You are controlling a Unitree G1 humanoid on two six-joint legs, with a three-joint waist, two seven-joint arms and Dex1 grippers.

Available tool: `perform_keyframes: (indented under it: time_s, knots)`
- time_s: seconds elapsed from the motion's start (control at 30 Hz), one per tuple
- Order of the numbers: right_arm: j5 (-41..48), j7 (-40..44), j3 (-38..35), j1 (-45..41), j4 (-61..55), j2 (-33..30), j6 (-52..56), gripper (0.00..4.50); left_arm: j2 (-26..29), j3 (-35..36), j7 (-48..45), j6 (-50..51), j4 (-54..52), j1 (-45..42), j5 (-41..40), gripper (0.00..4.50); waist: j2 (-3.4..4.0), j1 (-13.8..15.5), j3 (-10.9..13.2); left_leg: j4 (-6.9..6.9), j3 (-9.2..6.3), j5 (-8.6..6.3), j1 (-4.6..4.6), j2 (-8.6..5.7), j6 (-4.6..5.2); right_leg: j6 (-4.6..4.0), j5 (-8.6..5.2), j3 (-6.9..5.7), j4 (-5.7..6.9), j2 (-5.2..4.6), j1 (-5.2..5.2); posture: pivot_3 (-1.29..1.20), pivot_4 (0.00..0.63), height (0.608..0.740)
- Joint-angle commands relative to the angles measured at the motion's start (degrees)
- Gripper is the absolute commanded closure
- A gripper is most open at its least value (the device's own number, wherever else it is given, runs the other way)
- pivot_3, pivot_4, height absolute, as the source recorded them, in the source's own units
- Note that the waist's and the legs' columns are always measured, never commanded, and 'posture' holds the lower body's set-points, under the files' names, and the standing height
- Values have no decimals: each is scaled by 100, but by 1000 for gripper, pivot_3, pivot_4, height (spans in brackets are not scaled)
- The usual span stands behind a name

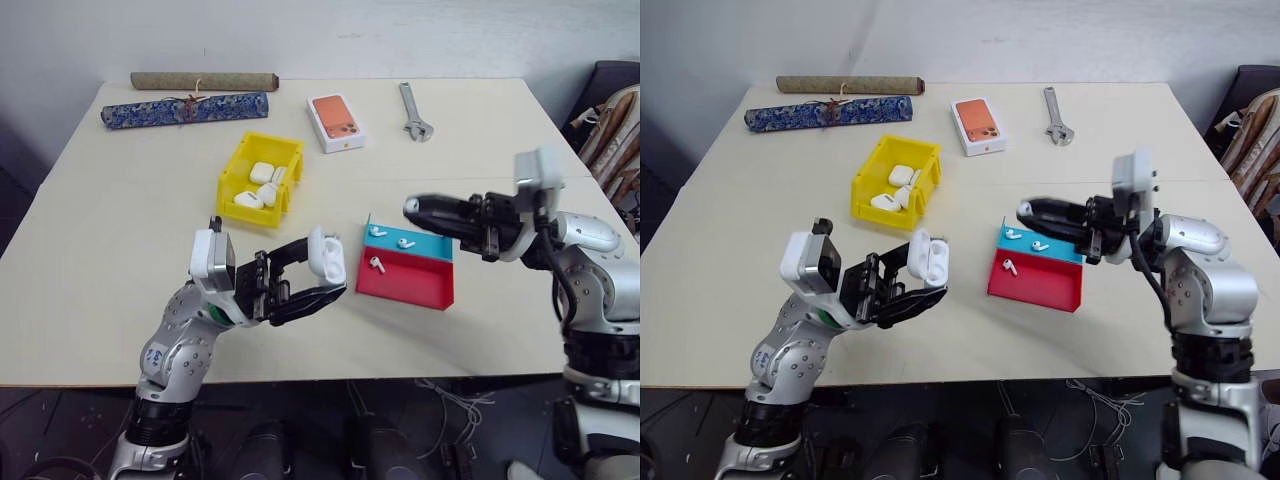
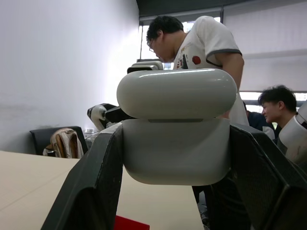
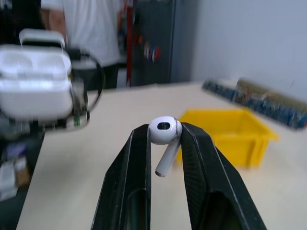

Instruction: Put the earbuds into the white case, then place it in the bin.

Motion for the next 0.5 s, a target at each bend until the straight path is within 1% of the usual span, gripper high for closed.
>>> perform_keyframes:
  time_s: [0.03,0.13,0.23,0.4,0.5]
  knots:
    - [580,-698,-86,88,-836,386,-4,4024,-147,19,20,7,122,-184,-129,1705,0,4,0,0,0,2,0,-1,-5,0,0,0,2,0,0,0,150,740]
    - [626,-944,151,166,-1184,660,-162,4024,-278,-50,-33,-82,333,-370,-11,1705,0,6,0,0,1,3,-1,-2,-5,0,0,2,1,-1,-1,0,150,740]
    - [430,-931,500,240,-1370,825,-452,4024,-395,-106,-73,-80,455,-557,4,1705,0,6,0,0,1,2,-1,-2,-5,0,0,2,0,-1,-1,0,150,740]
    - [219,-964,890,268,-1296,982,-794,4024,-472,-169,-104,-21,471,-628,30,1705,0,1,0,0,2,3,-1,-3,-5,0,0,2,0,0,-1,0,150,740]
    - [173,-945,999,251,-1223,984,-928,4024,-481,-179,-86,-10,444,-613,31,1705,0,-1,0,0,2,3,-1,-2,-5,0,0,2,1,0,-3,0,150,740]
